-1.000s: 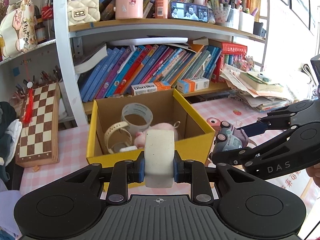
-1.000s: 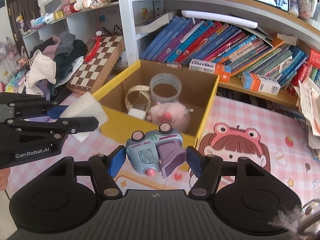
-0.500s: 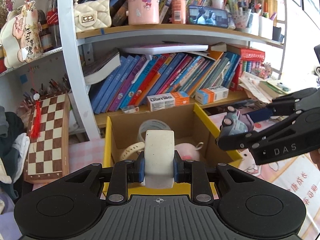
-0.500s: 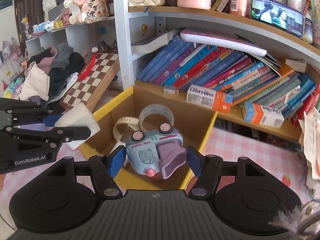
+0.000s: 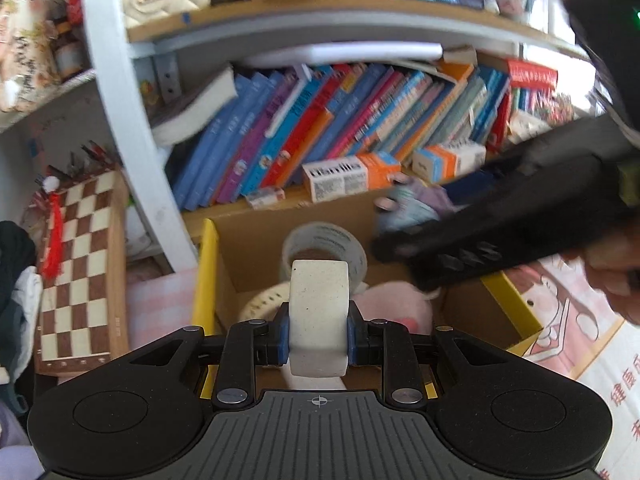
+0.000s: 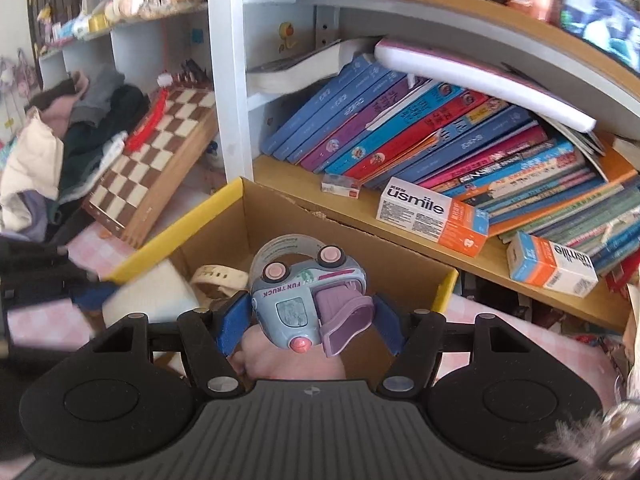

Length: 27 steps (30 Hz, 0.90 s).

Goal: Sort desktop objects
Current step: 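Lower the truck and sponge block into the box and open both grippers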

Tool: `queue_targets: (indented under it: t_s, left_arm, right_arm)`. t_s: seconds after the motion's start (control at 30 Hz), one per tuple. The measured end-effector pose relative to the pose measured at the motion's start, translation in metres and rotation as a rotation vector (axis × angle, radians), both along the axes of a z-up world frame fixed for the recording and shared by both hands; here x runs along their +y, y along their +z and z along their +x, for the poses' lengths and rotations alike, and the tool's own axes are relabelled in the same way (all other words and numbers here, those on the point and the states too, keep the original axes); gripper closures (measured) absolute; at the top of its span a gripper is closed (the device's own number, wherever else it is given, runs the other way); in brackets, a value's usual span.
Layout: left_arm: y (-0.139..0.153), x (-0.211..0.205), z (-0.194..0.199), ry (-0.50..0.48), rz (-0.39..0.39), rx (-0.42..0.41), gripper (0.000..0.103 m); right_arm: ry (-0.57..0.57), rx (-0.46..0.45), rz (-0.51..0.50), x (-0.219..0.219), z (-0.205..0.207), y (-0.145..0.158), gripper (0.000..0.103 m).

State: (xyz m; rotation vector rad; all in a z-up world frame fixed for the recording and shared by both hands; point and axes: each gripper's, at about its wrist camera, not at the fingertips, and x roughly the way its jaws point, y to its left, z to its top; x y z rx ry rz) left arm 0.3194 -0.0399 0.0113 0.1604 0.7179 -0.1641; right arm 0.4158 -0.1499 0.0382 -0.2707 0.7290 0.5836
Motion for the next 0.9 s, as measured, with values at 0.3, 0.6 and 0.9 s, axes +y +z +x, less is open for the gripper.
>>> queue_targets:
  t_s: [0.3,0.6,0.9]
  left_arm:
    - [-0.026,-0.021,0.02,-0.049,0.003,0.088,0.079]
    - [-0.041,-0.022,0.034,-0.058,-0.015,0.149,0.078]
    - [-0.047,-0.02,0.038,-0.037,-0.034,0.161,0.066]
  right_arm:
    - [0.043,0.061,-0.021,0.027,0.041,-0.023,0.039]
    - [0.07,0.116,-0.053,0.044,0.063,-0.05,0.039]
    - [0.065,0.124,-0.046,0.05,0.072,-0.057,0.03]
